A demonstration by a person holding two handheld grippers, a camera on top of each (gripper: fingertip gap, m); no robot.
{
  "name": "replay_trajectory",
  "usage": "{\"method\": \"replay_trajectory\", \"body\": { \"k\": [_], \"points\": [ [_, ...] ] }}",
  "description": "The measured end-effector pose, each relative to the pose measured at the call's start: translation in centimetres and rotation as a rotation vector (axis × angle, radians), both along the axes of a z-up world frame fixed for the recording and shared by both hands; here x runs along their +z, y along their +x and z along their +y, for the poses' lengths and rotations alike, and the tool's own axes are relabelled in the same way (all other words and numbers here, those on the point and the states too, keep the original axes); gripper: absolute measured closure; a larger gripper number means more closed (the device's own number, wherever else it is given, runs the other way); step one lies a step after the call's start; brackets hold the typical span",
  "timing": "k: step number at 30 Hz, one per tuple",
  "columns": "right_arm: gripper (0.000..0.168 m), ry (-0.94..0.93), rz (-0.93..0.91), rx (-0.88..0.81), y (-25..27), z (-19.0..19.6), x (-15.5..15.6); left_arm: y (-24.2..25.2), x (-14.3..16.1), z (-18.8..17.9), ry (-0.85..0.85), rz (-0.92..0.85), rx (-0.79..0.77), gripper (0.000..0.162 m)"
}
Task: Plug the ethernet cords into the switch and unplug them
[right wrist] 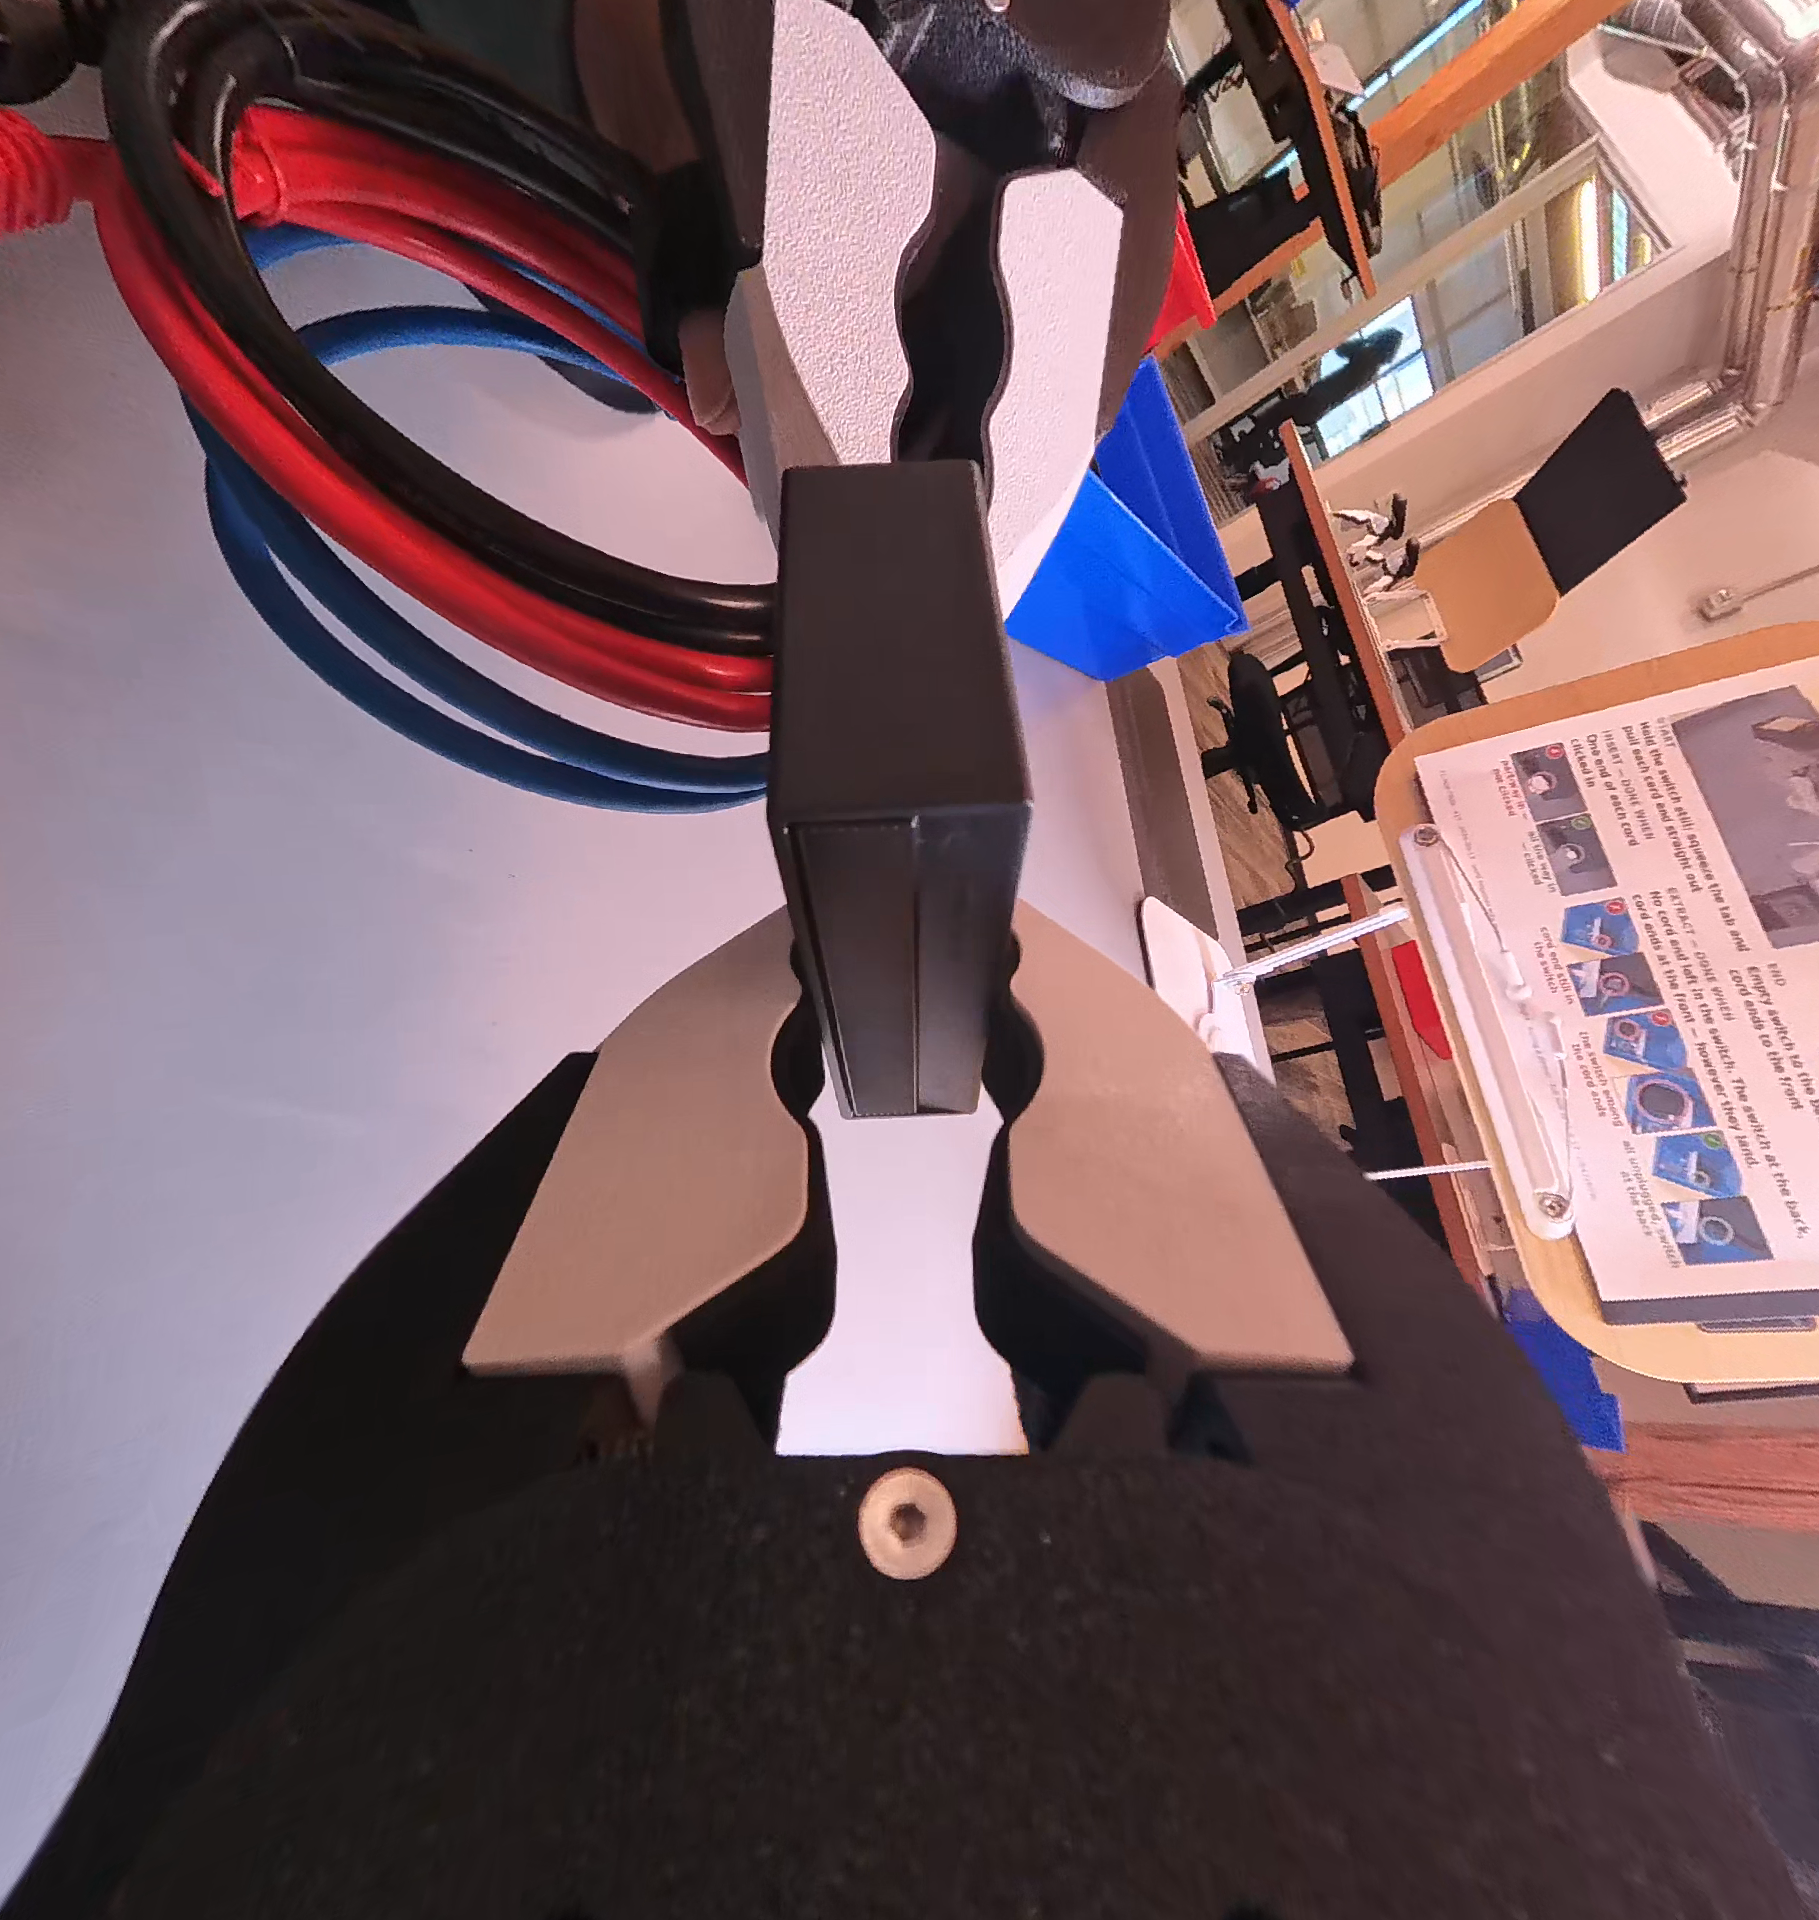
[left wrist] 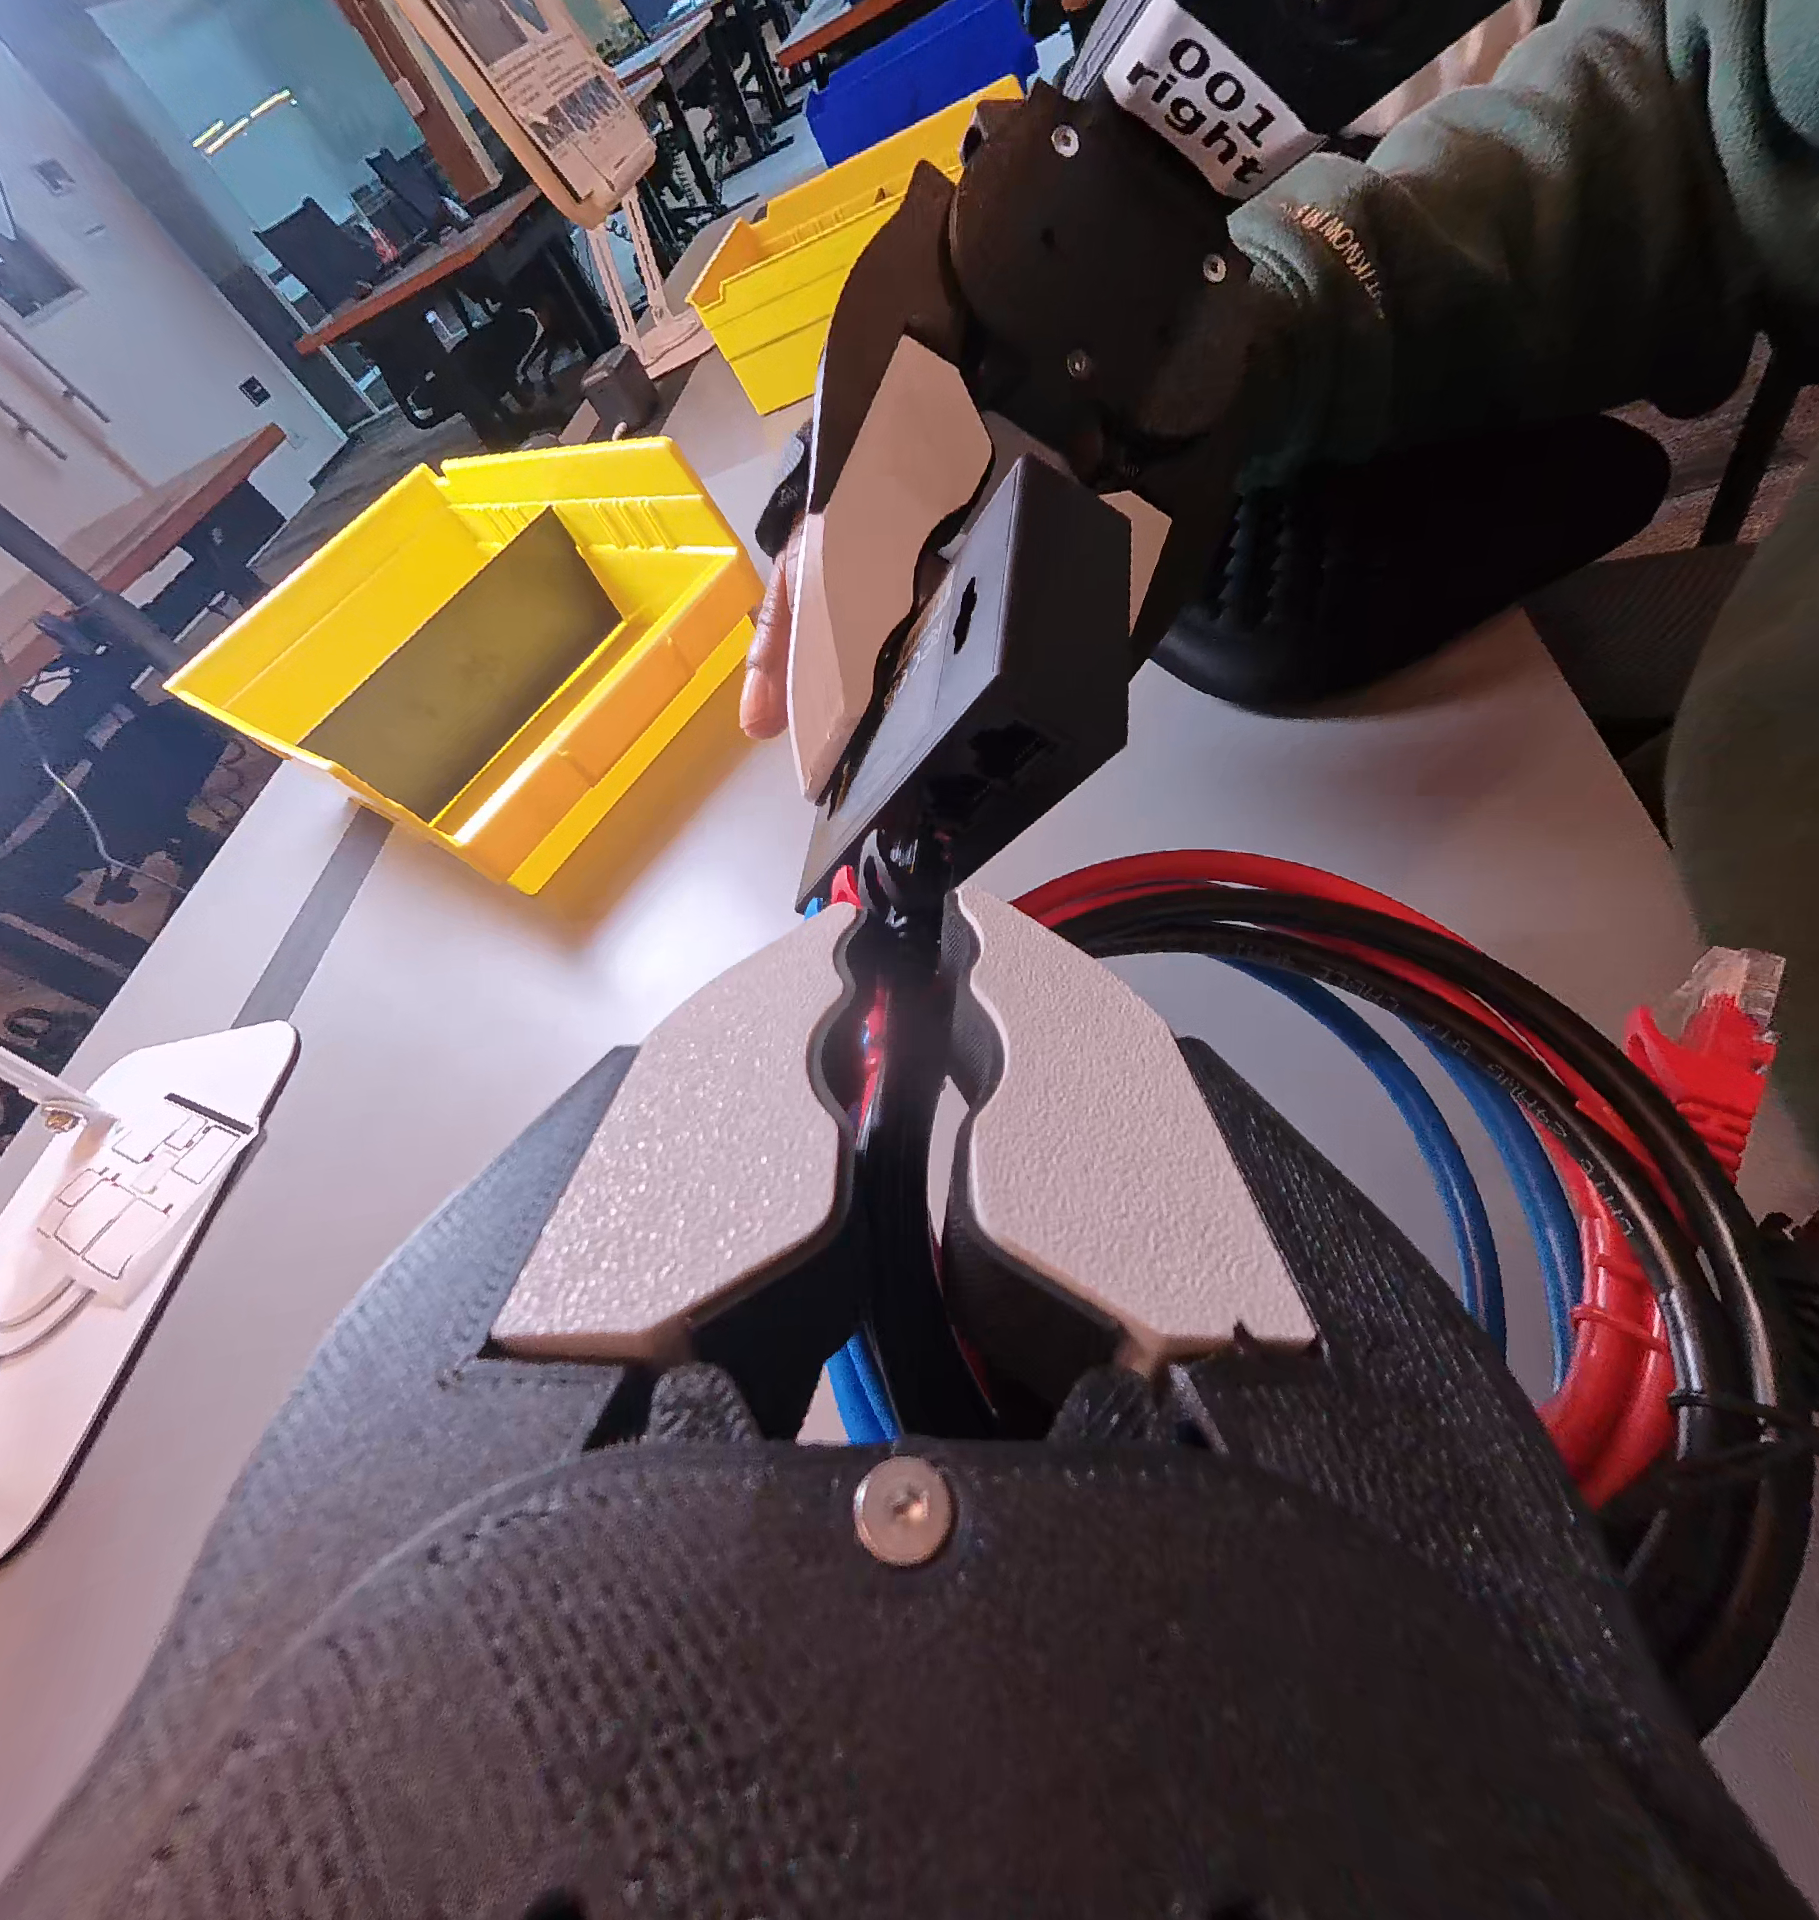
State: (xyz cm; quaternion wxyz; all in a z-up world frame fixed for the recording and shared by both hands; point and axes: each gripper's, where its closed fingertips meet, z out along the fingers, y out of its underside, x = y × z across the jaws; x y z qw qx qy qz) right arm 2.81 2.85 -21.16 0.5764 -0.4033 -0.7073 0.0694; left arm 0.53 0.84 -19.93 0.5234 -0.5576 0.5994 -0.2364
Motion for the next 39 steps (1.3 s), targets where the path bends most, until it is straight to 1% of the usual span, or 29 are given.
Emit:
{"method": "replay_trajectory", "body": {
  "k": [11, 13, 15, 16, 17, 18, 20, 21, 22, 23, 24, 25, 26, 27, 28, 29, 31, 33, 35, 36, 38, 39],
  "points": [
    [0.140, -0.051, 0.027, 0.022, -0.3, -0.2, -0.6, 0.0, -0.5, 0.0, 0.030, 0.020, 0.001, 0.151],
    [0.140, -0.027, 0.036, -0.003, -0.2, 0.3, -0.6, 0.0, -0.6, 0.5, 0.008, 0.032, 0.010, 0.151],
    [0.140, 0.044, 0.057, -0.030, -0.3, 1.3, 0.0, -0.2, -0.1, 1.3, -0.045, 0.030, 0.000, 0.149],
    [0.140, 0.084, 0.068, -0.037, -0.4, 1.6, 0.5, -0.4, 0.3, 1.7, -0.091, 0.011, -0.006, 0.145],
    [0.140, 0.131, 0.062, -0.039, -0.4, 1.9, 0.8, -1.0, 0.7, 2.2, -0.149, -0.011, 0.006, 0.132],
    [0.140, 0.188, 0.055, -0.042, -0.2, 2.0, 1.0, -1.9, 0.8, 2.8, -0.215, -0.017, 0.019, 0.124],
    [0.140, 0.279, 0.029, -0.045, -0.1, 2.0, 1.1, -3.4, 0.7, 3.4, -0.365, -0.067, 0.011, 0.115],
    [0.140, 0.326, 0.018, -0.043, -0.2, 1.9, 1.0, -3.8, 0.1, 3.2, -0.448, -0.068, -0.019, 0.110],
    [0.140, 0.372, 0.002, -0.034, -0.5, 1.8, 0.9, -3.9, -0.9, 2.8, -0.524, -0.038, -0.048, 0.100],
    [0.139, 0.409, -0.014, -0.027, -0.8, 1.5, 0.7, -3.9, -2.3, 2.4, -0.573, 0.013, -0.062, 0.090],
    [0.139, 0.442, -0.021, -0.022, -1.0, 1.3, 0.7, -3.8, -3.7, 2.1, -0.589, 0.071, -0.075, 0.084],
    [0.139, 0.472, -0.026, -0.018, -1.2, 1.1, 0.7, -3.6, -5.0, 1.8, -0.587, 0.126, -0.085, 0.084],
    [0.139, 0.496, -0.028, -0.015, -1.4, 0.9, 0.8, -3.5, -5.8, 1.7, -0.575, 0.156, -0.082, 0.093],
    [0.139, 0.518, -0.030, -0.014, -1.5, 0.6, 0.9, -3.3, -5.9, 1.4, -0.574, 0.165, -0.099, 0.106],
    [0.139, 0.539, -0.030, -0.015, -1.5, 0.5, 1.0, -3.4, -5.9, 1.4, -0.568, 0.171, -0.094, 0.116],
    [0.139, 0.547, -0.027, -0.024, -1.4, 0.5, 1.0, -3.5, -5.6, 1.6, -0.556, 0.171, -0.088, 0.123],
    [0.139, 0.543, 0.000, -0.040, -1.4, 0.6, 1.3, -3.5, -5.1, 2.0, -0.514, 0.165, -0.064, 0.128],
    [0.134, 0.483, 0.031, -0.055, -1.2, 0.9, 1.5, -3.7, -4.4, 2.5, -0.456, 0.160, -0.034, 0.136],
    [0.128, 0.315, 0.045, -0.084, -0.7, 1.5, 1.2, -4.4, -3.8, 3.6, -0.385, 0.164, 0.025, 0.138],
    [0.125, 0.180, 0.067, -0.088, -0.3, 1.7, 1.2, -4.9, -3.5, 4.2, -0.346, 0.173, 0.053, 0.138],
    [0.121, -0.149, 0.119, -0.046, 0.4, 1.1, 1.6, -5.5, -2.6, 4.7, -0.273, 0.187, 0.071, 0.138],
    [0.119, -0.305, 0.141, -0.030, 0.8, 1.0, 2.1, -5.7, -2.1, 4.9, -0.206, 0.201, 0.073, 0.138]
  ]
}}
